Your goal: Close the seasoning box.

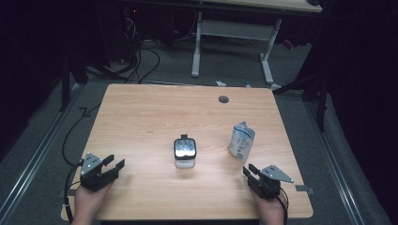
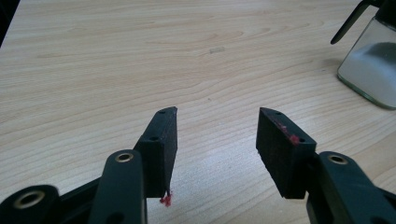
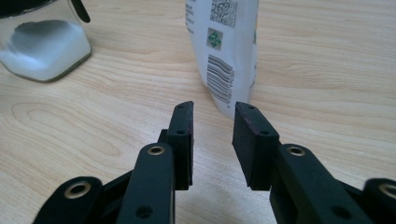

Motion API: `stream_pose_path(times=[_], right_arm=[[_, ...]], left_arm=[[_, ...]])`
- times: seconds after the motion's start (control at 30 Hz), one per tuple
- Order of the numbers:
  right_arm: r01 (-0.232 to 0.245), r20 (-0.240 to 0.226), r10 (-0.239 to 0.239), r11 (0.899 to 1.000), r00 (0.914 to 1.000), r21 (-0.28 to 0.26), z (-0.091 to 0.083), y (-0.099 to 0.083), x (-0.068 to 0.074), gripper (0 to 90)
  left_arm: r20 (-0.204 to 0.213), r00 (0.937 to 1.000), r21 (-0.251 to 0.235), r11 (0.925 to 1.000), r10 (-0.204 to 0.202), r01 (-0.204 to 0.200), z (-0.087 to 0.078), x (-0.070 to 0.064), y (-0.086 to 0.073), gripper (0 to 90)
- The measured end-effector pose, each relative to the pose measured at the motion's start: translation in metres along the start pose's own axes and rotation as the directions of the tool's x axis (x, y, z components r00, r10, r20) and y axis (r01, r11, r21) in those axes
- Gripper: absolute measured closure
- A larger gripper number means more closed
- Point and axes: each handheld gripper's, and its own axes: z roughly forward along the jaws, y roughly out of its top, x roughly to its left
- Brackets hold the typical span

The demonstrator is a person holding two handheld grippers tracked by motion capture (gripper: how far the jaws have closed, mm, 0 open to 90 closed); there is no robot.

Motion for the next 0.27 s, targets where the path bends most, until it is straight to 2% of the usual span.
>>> stream_pose_path(times=[0.27], right_arm=[[0.009,-0.005,-0.009,1.000,0.9999,0.004,-0.0014,-0.0006,0.0015,61.6]], left_arm=[[0.037,0.9987,0.017,0.9992,0.036,-0.037,0.0027,-0.0084,0.0034,46.2]])
